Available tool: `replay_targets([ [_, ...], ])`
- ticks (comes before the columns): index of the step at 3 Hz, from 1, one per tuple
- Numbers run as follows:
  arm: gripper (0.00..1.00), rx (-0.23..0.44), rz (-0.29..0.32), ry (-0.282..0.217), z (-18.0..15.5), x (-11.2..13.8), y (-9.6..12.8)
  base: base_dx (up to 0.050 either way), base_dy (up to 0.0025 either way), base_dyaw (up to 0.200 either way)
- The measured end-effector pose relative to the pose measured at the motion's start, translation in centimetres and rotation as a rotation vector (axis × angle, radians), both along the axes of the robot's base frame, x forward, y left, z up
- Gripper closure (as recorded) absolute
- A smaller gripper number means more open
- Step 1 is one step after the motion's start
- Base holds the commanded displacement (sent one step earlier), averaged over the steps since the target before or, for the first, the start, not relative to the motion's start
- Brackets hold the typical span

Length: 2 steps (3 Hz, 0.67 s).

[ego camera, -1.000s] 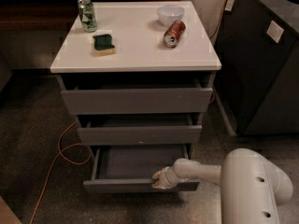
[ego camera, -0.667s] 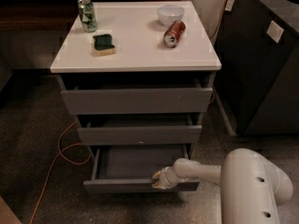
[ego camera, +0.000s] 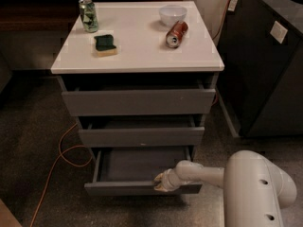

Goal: Place coke can into bottom drawer

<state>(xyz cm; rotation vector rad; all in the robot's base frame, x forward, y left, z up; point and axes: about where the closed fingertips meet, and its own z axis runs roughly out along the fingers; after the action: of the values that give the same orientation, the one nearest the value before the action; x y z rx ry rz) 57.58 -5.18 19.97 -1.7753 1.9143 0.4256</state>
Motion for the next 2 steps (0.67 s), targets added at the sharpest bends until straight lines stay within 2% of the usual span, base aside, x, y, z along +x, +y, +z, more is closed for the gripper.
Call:
replay_targets([
  [2, 1.00, 0.000, 0.000, 0.000, 0.04, -0.01, 0.00, 0.000, 0.00000, 0.000],
])
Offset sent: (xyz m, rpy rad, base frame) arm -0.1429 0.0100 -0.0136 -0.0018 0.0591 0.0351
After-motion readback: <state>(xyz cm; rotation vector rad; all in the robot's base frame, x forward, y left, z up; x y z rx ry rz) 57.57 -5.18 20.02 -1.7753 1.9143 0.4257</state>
